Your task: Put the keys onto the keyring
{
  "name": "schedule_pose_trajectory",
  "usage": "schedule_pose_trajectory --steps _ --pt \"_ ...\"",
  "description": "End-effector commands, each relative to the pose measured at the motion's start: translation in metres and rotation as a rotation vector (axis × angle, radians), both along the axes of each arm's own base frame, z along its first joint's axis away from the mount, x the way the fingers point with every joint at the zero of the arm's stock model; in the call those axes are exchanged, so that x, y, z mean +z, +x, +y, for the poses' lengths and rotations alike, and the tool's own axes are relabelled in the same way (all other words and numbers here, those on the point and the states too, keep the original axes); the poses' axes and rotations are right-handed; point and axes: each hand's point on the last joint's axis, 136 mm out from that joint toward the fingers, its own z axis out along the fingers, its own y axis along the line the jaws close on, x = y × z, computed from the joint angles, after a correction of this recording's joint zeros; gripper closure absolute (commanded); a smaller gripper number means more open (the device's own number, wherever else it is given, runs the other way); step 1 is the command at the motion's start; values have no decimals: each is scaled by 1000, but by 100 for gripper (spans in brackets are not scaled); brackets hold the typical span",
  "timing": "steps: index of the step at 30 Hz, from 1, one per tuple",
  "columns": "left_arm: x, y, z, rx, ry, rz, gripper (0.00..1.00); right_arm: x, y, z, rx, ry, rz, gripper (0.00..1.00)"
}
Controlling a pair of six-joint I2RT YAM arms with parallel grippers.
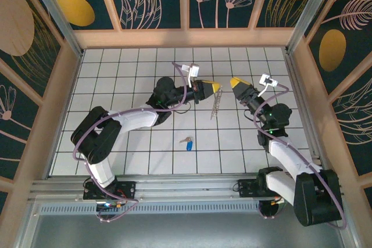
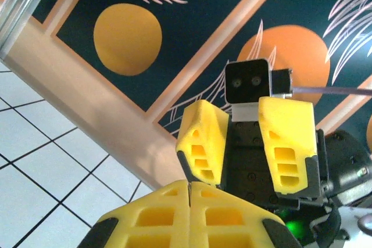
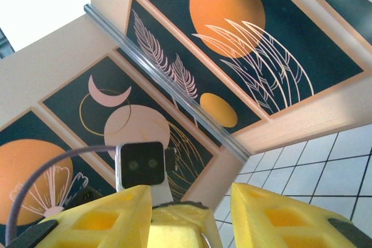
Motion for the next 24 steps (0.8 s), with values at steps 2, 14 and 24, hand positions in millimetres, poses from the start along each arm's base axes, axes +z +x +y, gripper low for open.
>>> schedule_pose_trajectory --steps 2,14,24 --pt "25 -11 1 -80 59 -144 100 -12 -14 8 94 -104 -24 60" --pt "32 -16 0 -142 86 -182 100 -21 -22 24 220 -143 -44 68" --pt "33 -18 -2 -155 83 -184 100 -22 -22 35 256 -145 -49 76"
